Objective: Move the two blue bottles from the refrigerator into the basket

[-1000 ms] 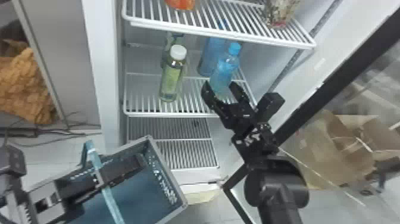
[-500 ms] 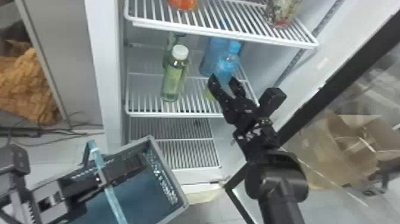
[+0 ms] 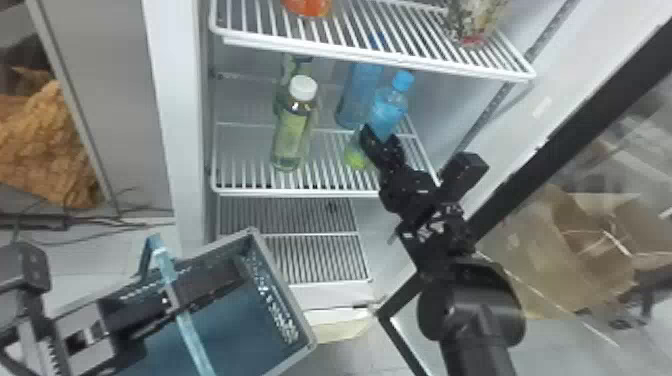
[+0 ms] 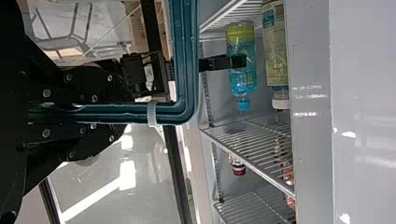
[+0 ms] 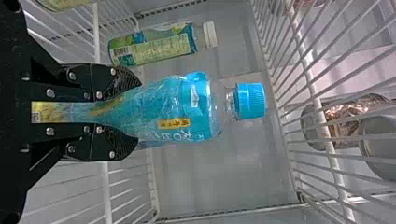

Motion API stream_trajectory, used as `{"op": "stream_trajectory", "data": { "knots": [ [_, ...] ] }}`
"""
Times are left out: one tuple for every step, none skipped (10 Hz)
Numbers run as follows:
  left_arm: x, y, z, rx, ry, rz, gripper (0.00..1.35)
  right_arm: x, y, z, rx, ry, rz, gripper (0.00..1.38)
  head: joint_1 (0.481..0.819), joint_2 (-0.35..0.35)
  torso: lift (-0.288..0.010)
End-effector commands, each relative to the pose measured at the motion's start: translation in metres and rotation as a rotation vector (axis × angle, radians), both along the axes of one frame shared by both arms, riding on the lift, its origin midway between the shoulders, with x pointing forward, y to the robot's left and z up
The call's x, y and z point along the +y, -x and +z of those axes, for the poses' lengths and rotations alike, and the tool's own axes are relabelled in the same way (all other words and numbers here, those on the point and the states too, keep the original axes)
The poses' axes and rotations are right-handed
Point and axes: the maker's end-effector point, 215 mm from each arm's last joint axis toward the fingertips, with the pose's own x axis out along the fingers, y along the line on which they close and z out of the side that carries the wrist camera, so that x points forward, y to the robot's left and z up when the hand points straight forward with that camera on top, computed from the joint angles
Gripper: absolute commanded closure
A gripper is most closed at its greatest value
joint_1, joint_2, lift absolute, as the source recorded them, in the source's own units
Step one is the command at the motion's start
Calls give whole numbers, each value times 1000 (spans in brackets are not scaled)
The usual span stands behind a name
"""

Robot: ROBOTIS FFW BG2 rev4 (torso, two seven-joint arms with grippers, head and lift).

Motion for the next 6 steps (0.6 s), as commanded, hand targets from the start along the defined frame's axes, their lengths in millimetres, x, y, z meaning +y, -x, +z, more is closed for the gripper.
{"op": "stream_trajectory", "data": {
  "knots": [
    [-1, 0, 0, 0, 1, -2, 1197, -2, 14, 1, 10, -11, 0, 1279, 695, -323, -220],
    [-1, 0, 0, 0, 1, -2, 1197, 0, 26, 0, 38, -9, 9, 1277, 695, -328, -220],
    [-2, 1, 0, 0, 2, -4, 1197, -2, 39, 1, 49, -2, 8, 1279, 695, -334, -220],
    [-2, 1, 0, 0, 2, -4, 1197, -6, 51, 10, 39, 10, 4, 1277, 695, -336, -220],
    [-1, 1, 1, 0, 2, -4, 1197, -7, 66, 24, 26, 20, 7, 1279, 695, -346, -220],
    [-1, 1, 1, 0, 2, -4, 1197, 2, 80, 32, 28, -4, 31, 1277, 695, -350, -220]
  ]
}}
